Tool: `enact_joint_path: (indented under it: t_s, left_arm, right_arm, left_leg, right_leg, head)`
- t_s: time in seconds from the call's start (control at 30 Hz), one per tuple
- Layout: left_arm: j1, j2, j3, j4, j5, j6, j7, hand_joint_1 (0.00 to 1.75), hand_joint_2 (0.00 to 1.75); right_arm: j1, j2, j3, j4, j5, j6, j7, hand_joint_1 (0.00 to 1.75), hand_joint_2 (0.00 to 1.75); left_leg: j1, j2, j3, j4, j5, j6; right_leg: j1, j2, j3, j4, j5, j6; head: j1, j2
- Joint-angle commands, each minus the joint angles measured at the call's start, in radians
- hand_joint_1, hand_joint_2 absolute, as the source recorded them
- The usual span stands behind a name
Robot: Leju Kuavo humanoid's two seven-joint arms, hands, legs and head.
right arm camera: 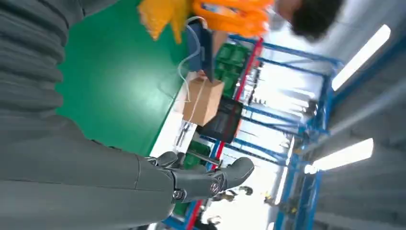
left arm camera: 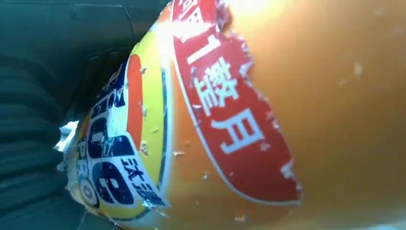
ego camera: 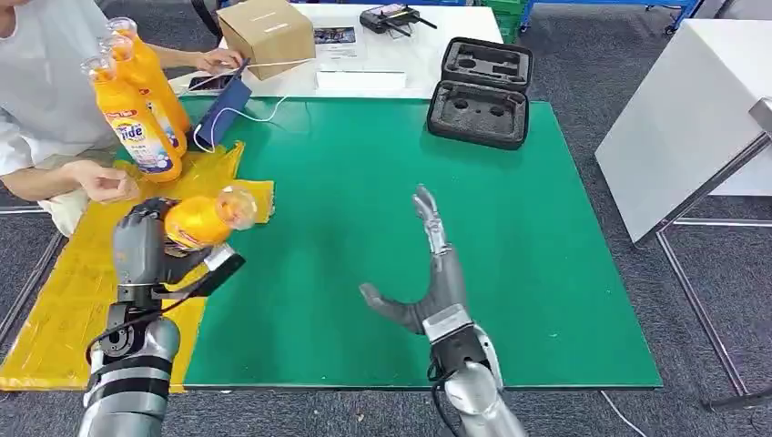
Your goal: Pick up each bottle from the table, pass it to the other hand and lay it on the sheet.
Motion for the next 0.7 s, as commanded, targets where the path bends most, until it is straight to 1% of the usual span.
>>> enact_joint_path:
  t_s: [0.03,0.07,0.1,0.13,0.17,0.2,0.23,0.27,0.3,0.33,0.37,0.4,0.43,0.47,0.5,0.53,0.57,0.6,0.67,0.7]
  left_arm:
    - [-0.363,0.362,-1.019,0.772,-0.015,0.003,0.589,1.75,1.75]
    - [-0.377,0.356,-1.028,0.824,-0.015,0.003,0.588,1.75,1.75]
    - [-0.377,0.356,-1.028,0.824,-0.015,0.003,0.588,1.75,1.75]
    - [-0.377,0.356,-1.028,0.824,-0.015,0.003,0.588,1.75,1.75]
    - [-0.377,0.356,-1.028,0.824,-0.015,0.003,0.588,1.75,1.75]
    - [-0.393,0.345,-1.049,0.893,-0.015,0.003,0.589,1.75,1.75]
    - [-0.402,0.336,-1.030,0.932,0.000,-0.051,0.573,1.75,1.75]
    - [-0.398,0.341,-1.028,0.932,0.001,-0.045,0.571,1.75,1.75]
    - [-0.396,0.343,-1.000,0.944,0.014,-0.081,0.561,1.75,1.75]
    - [-0.391,0.345,-0.977,0.951,0.030,-0.113,0.549,1.75,1.75]
    - [-0.390,0.346,-0.976,0.952,0.029,-0.118,0.547,1.75,1.75]
    - [-0.377,0.347,-0.947,0.955,0.053,-0.140,0.535,1.75,1.75]
    - [-0.372,0.348,-0.946,0.955,0.054,-0.136,0.535,1.75,1.75]
    - [-0.357,0.349,-0.932,0.955,0.066,-0.135,0.522,1.75,1.75]
    - [-0.341,0.345,-0.915,0.955,0.081,-0.126,0.507,1.75,1.75]
    - [-0.327,0.340,-0.901,0.954,0.093,-0.115,0.498,1.75,1.75]
    - [-0.316,0.331,-0.885,0.954,0.102,-0.099,0.488,1.75,1.75]
    - [-0.309,0.323,-0.894,0.956,0.087,-0.099,0.494,1.75,1.75]
    - [-0.300,0.300,-0.884,0.956,0.081,-0.084,0.507,1.75,1.75]
    - [-0.296,0.284,-0.860,0.951,0.093,-0.057,0.522,0.65,1.75]
  right_arm:
    - [-0.034,-0.082,-0.021,-0.070,-0.051,0.004,-0.030,0.00,1.75]
    - [-0.031,-0.086,-0.007,-0.080,-0.046,0.001,-0.033,0.00,1.75]
    - [-0.031,-0.086,-0.007,-0.080,-0.046,0.001,-0.033,0.00,1.75]
    - [-0.031,-0.086,-0.007,-0.080,-0.046,0.001,-0.033,0.00,1.75]
    - [-0.031,-0.086,-0.007,-0.080,-0.046,0.001,-0.033,0.00,1.75]
    - [-0.030,-0.091,0.012,-0.094,-0.033,-0.013,-0.035,0.00,1.75]
    - [-0.027,-0.105,0.027,-0.111,-0.027,-0.017,-0.046,0.00,1.75]
    - [-0.026,-0.105,0.028,-0.114,-0.027,-0.017,-0.046,0.00,1.75]
    - [-0.018,-0.114,0.038,-0.136,-0.011,-0.033,-0.056,0.00,1.75]
    - [-0.012,-0.120,0.043,-0.152,-0.010,-0.038,-0.056,0.00,1.75]
    - [-0.011,-0.119,0.041,-0.154,-0.010,-0.042,-0.056,0.00,1.75]
    - [-0.006,-0.112,0.026,-0.158,-0.010,-0.075,-0.043,0.00,1.75]
    - [-0.008,-0.114,0.024,-0.159,-0.010,-0.076,-0.043,0.00,1.75]
    - [-0.007,-0.110,0.004,-0.160,-0.046,-0.084,-0.035,0.00,1.75]
    - [-0.007,-0.111,-0.009,-0.161,-0.065,-0.090,-0.038,0.00,1.75]
    - [-0.008,-0.114,-0.015,-0.161,-0.077,-0.090,-0.039,0.00,1.75]
    - [-0.011,-0.122,-0.013,-0.157,-0.086,-0.076,-0.033,0.00,1.75]
    - [-0.013,-0.124,-0.012,-0.150,-0.087,-0.072,-0.030,0.00,1.75]
    - [-0.021,-0.127,0.002,-0.127,-0.091,-0.046,-0.016,0.00,1.75]
    - [-0.024,-0.124,0.018,-0.110,-0.083,-0.037,-0.016,0.00,1.75]
  left_leg:
    - [0.000,-0.007,0.001,-0.002,0.003,-0.002]
    - [-0.001,-0.004,0.005,-0.003,0.002,-0.003]
    - [-0.002,0.000,0.005,-0.004,0.001,-0.002]
    - [-0.002,0.001,0.007,-0.004,0.000,-0.003]
    - [-0.001,-0.001,0.010,-0.003,-0.001,-0.004]
    - [0.000,-0.001,0.007,-0.003,-0.001,-0.004]
    - [0.000,0.003,0.005,0.000,-0.002,-0.004]
    - [0.000,0.005,0.006,-0.001,-0.002,-0.005]
    - [0.000,0.007,0.004,0.000,-0.001,-0.005]
    - [0.000,0.008,0.005,0.000,-0.002,-0.005]
    - [-0.001,0.006,0.002,-0.001,0.001,-0.005]
    - [0.000,0.006,0.004,0.000,-0.001,-0.006]
    - [0.000,0.006,0.002,0.000,0.000,-0.006]
    - [0.000,0.005,0.002,-0.001,0.000,-0.006]
    - [0.000,0.005,0.003,-0.001,0.000,-0.006]
    - [-0.001,0.003,0.004,-0.001,0.000,-0.005]
    - [-0.001,0.003,0.004,-0.002,0.001,-0.005]
    - [-0.001,0.005,0.007,-0.002,-0.001,-0.007]
    - [-0.001,0.003,0.006,-0.003,-0.001,-0.007]
    - [-0.001,0.003,0.009,-0.003,-0.001,-0.008]
  right_leg:
    - [0.000,-0.006,0.002,0.000,-0.001,-0.003]
    - [-0.001,-0.002,0.005,0.000,-0.001,-0.005]
    - [-0.001,0.002,0.005,0.000,0.000,-0.005]
    - [-0.001,0.004,0.009,-0.001,-0.001,-0.005]
    - [0.000,0.005,0.013,0.000,-0.002,-0.005]
    - [0.001,0.005,0.023,0.001,-0.003,-0.004]
    - [0.001,0.009,0.018,0.004,-0.001,-0.003]
    - [0.001,0.011,0.019,0.003,0.000,-0.006]
    - [0.001,0.011,0.017,0.005,0.000,-0.006]
    - [0.001,0.011,0.017,0.005,0.000,-0.006]
    - [0.000,0.008,0.014,0.004,0.001,-0.006]
    - [0.001,0.009,0.017,0.004,-0.001,-0.007]
    - [0.001,0.009,0.015,0.004,0.000,-0.007]
    - [0.001,0.009,0.014,0.004,0.001,-0.007]
    - [0.001,0.009,0.015,0.004,0.000,-0.007]
    - [0.001,0.009,0.017,0.004,0.000,-0.006]
    - [0.000,0.009,0.016,0.004,0.000,-0.006]
    - [0.000,0.011,0.019,0.004,-0.001,-0.007]
    - [0.000,0.010,0.018,0.004,0.000,-0.007]
    - [0.000,0.010,0.020,0.004,0.000,-0.007]
  head:
    - [-0.001,0.000]
    - [-0.003,0.000]
    - [-0.003,0.000]
    - [-0.002,0.000]
    - [0.000,0.000]
    - [-0.002,0.000]
    - [-0.001,0.000]
    - [-0.001,0.000]
    - [-0.001,0.000]
    - [-0.002,0.000]
    - [-0.001,0.000]
    - [-0.001,0.000]
    - [-0.001,0.000]
    - [-0.002,0.000]
    - [-0.001,0.000]
    - [-0.002,0.000]
    - [-0.001,0.000]
    - [-0.002,0.000]
    - [-0.002,0.000]
    - [-0.001,0.000]
